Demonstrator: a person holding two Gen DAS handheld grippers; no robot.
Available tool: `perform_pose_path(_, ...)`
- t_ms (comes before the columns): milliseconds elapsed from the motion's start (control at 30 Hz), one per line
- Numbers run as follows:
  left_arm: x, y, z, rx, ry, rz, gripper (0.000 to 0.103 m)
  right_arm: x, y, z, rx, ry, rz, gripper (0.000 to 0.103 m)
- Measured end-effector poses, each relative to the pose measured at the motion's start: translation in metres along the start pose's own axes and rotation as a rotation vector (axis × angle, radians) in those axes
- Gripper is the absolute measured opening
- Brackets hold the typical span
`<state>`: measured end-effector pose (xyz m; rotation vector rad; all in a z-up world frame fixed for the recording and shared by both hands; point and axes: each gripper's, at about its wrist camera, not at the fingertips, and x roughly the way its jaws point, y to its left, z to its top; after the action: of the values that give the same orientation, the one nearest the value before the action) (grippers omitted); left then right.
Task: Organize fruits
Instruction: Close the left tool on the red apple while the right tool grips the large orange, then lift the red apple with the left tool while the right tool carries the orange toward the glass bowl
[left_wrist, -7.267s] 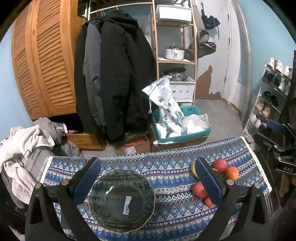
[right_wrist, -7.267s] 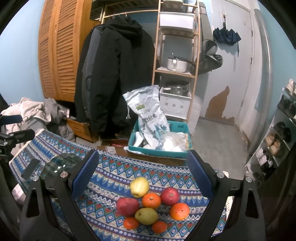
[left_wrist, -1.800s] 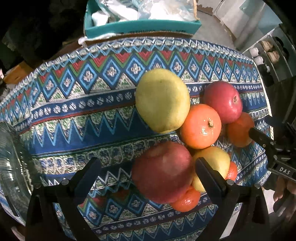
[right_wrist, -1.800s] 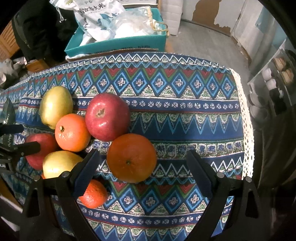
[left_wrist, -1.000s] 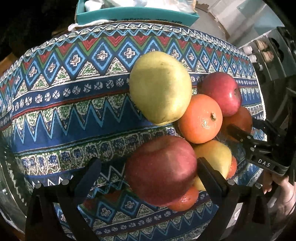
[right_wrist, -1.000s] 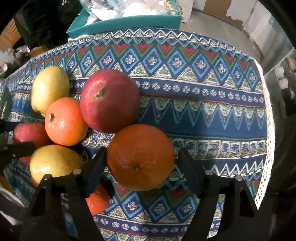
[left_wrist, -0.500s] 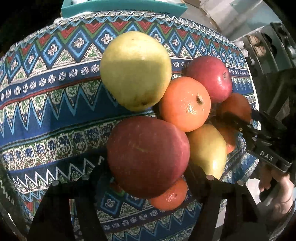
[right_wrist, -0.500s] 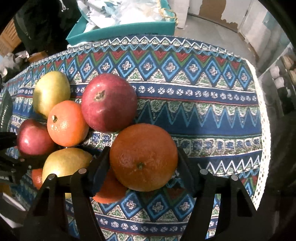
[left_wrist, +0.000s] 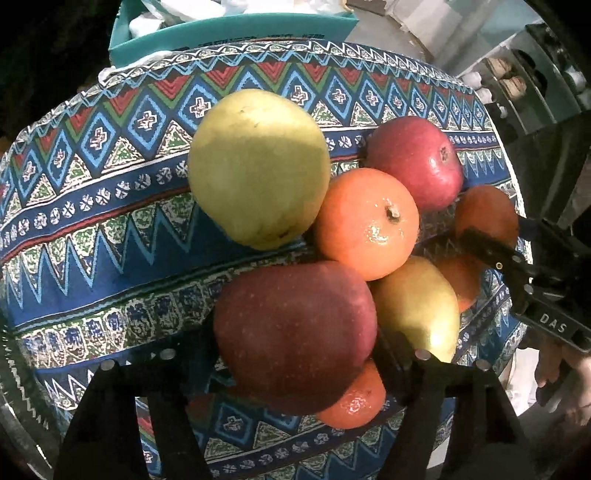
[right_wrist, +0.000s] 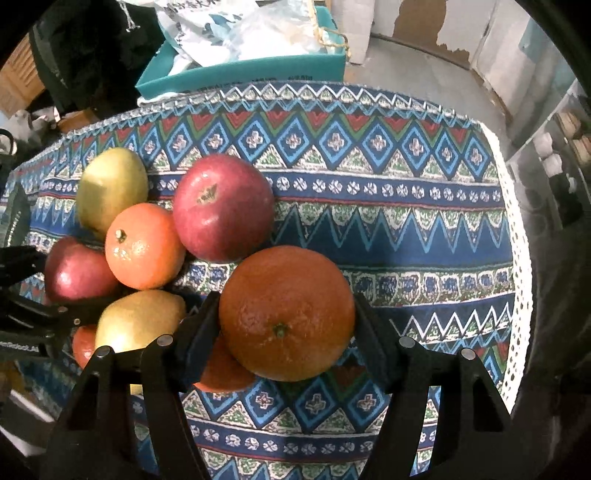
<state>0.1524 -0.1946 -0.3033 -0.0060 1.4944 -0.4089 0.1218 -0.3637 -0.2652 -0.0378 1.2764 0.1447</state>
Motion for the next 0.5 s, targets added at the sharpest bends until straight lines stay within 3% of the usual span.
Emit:
perform_pose_path(167,-0.004,-0.002,-0.004,0.011,-0.031,0.05,0.075,-0.007,0.007,0.003,-0.018,-0.026,-0.004,0.069)
perform_pose_path(500,-0.042,0.019,-0.022,0.029,-0.124,0.08,0.075,-0.032,0.03,0.016,-0.035,-0.097,0.003,0.069)
